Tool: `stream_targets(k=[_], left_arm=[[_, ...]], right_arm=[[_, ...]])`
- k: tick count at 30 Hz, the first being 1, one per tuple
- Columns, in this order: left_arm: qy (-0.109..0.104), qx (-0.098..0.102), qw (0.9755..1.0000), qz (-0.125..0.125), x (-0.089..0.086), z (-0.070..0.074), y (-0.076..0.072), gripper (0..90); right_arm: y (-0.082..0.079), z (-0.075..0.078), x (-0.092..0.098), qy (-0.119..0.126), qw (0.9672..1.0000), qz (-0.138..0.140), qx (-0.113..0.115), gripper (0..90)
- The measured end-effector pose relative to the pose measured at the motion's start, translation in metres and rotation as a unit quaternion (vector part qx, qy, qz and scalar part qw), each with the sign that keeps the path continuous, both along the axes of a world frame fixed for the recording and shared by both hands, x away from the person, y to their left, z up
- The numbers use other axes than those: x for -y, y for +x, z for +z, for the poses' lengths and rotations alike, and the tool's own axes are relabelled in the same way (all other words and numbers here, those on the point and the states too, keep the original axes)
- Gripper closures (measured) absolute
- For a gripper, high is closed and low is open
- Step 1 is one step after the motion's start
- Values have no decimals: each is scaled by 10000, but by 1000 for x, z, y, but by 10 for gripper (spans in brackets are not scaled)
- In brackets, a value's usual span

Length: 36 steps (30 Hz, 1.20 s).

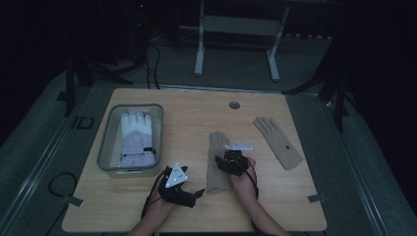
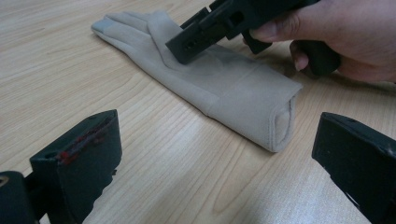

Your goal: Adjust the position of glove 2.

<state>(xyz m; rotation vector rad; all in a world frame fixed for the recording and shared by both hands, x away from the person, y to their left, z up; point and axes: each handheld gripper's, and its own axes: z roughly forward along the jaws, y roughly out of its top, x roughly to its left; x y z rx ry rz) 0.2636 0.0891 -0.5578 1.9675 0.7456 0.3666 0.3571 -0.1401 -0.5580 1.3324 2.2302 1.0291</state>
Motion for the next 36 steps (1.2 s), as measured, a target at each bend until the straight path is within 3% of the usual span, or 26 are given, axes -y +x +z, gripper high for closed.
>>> stream_targets(k=[4, 8, 15, 21, 32, 36], left_arm=[[29, -5, 10000, 0, 0, -1, 1, 17], [22, 0, 10000, 3, 0, -2, 0, 17], [28, 10, 10000, -8, -1, -4, 2, 17], [9, -14, 10000, -5, -1, -5, 2, 17], [-35, -73, 10000, 12, -3, -6, 4, 17], [-39, -68, 10000, 13, -3, -6, 4, 17]], right_arm=[[-1, 1, -4, -111, 9999, 74, 40, 510], [-1, 6, -2, -68, 9999, 74, 89, 505], [0, 23, 16, -208, 9990, 285, 285, 488], [3, 36, 43, -233, 9984, 348, 392, 486], [22, 45, 108, -316, 9981, -83, 521, 504], [32, 45, 132, -330, 9980, -261, 472, 521]])
